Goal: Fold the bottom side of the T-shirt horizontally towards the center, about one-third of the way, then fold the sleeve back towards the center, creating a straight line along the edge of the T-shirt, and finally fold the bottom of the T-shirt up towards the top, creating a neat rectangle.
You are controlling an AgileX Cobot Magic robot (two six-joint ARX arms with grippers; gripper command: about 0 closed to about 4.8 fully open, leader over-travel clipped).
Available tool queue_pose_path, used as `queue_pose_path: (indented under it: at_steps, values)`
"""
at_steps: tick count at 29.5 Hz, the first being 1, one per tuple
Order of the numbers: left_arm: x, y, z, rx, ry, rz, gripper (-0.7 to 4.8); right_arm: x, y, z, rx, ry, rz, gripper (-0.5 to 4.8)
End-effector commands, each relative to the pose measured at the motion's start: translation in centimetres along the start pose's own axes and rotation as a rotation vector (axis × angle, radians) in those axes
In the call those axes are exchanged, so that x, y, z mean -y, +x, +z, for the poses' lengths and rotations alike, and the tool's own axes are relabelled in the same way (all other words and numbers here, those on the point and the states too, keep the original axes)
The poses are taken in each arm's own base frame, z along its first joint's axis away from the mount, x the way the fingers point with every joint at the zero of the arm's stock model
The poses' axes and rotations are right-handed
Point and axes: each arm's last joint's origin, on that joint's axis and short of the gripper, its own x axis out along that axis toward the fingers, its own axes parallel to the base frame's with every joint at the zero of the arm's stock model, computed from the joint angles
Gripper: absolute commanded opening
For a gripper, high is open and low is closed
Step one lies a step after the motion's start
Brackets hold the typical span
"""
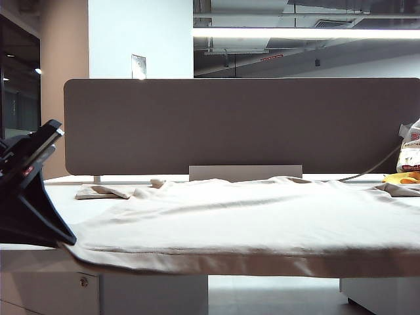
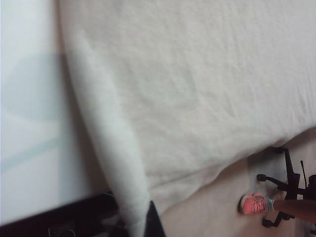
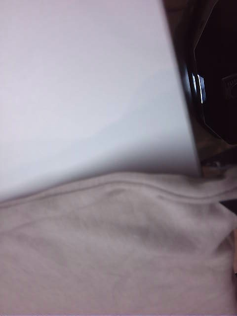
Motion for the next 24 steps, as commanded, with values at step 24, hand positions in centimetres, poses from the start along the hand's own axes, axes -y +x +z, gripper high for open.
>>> queue_pose_path:
  at_steps: [24]
  values:
    - [2.2, -0.5, 3.0, 0.062, 0.117, -0.119, -0.06, -2.7, -2.2, 2.3, 0.085, -0.055, 0.158, -0.02]
